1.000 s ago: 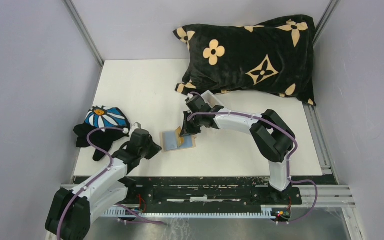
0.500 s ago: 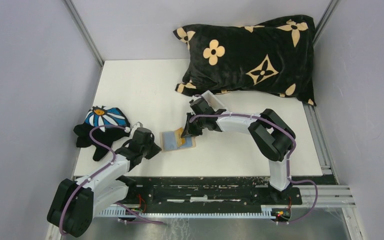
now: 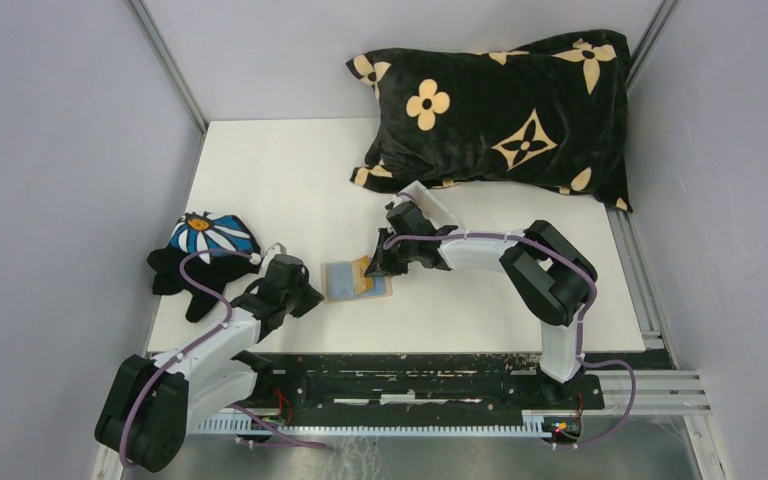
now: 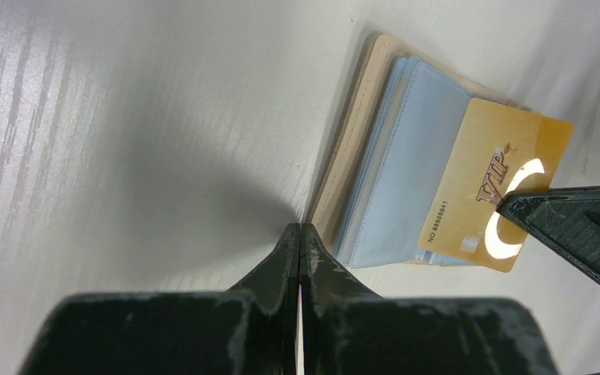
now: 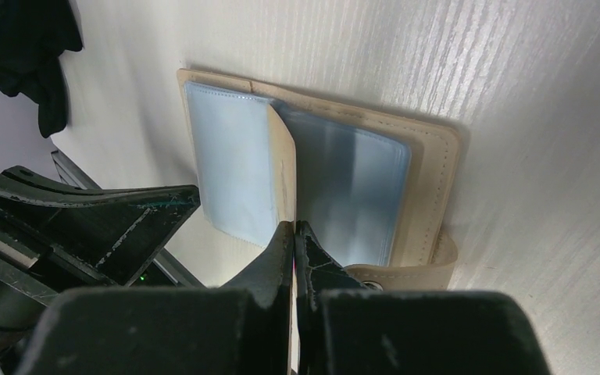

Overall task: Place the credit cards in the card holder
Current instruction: Insert the credit card into the card holder.

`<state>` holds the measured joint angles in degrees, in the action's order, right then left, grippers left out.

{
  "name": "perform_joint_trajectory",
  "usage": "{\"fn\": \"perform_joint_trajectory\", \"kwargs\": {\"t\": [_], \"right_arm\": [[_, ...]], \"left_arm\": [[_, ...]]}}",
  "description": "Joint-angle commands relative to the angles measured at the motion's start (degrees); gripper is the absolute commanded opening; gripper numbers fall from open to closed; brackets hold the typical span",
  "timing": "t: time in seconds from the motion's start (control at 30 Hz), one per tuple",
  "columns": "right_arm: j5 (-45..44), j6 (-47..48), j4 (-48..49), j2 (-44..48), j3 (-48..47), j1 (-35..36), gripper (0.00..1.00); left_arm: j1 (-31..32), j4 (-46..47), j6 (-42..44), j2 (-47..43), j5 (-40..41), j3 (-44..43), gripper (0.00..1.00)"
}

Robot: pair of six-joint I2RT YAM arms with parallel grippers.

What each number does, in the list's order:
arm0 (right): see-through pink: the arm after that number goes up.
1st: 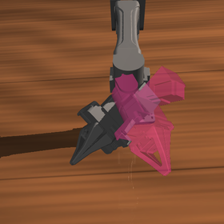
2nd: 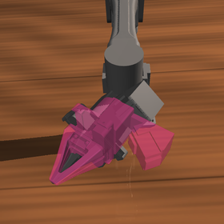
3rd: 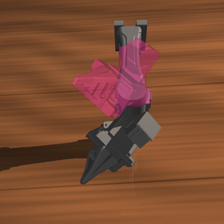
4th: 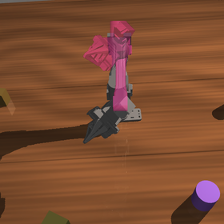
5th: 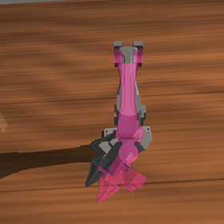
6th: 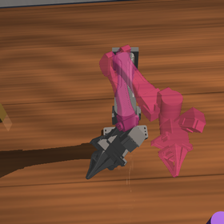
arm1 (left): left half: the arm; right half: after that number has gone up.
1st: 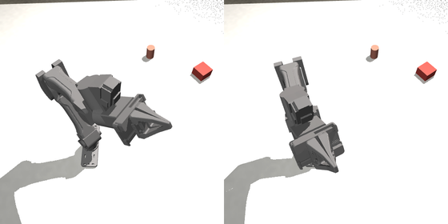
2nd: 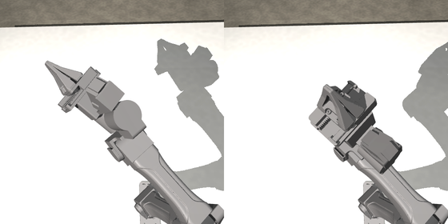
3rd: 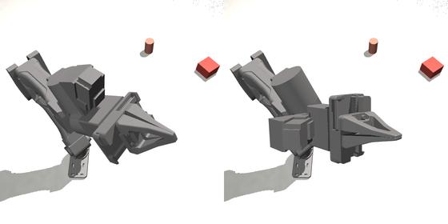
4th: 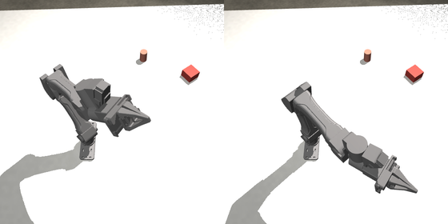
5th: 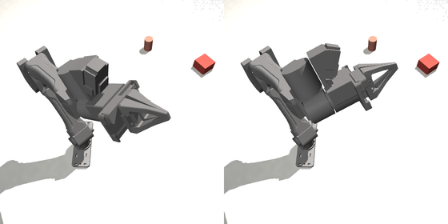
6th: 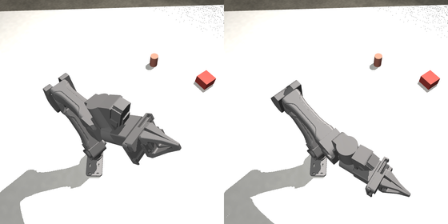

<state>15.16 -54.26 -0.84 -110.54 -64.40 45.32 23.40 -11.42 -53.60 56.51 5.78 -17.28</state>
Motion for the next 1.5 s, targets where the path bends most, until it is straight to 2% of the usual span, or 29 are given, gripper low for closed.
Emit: {"fn": "perform_joint_trajectory", "kwargs": {"t": [0.0, 0.93, 1.47], "right_arm": [[-3.35, -0.42, 0.30, 1.79, 1.99, -0.14, 0.01], [-0.68, -6.47, 7.74, -0.94, 5.47, -0.17, 0.01], [5.37, 1.04, 1.87, -3.88, 3.26, -0.14, 0.01]], "left_arm": [[0.20, 1.33, 1.40, 0.44, -0.28, 0.97, 0.03], [2.33, 5.24, 1.51, 3.13, -2.88, 3.47, 0.03], [2.51, 6.76, 1.66, 4.86, -2.46, 2.96, 0.03]]}}
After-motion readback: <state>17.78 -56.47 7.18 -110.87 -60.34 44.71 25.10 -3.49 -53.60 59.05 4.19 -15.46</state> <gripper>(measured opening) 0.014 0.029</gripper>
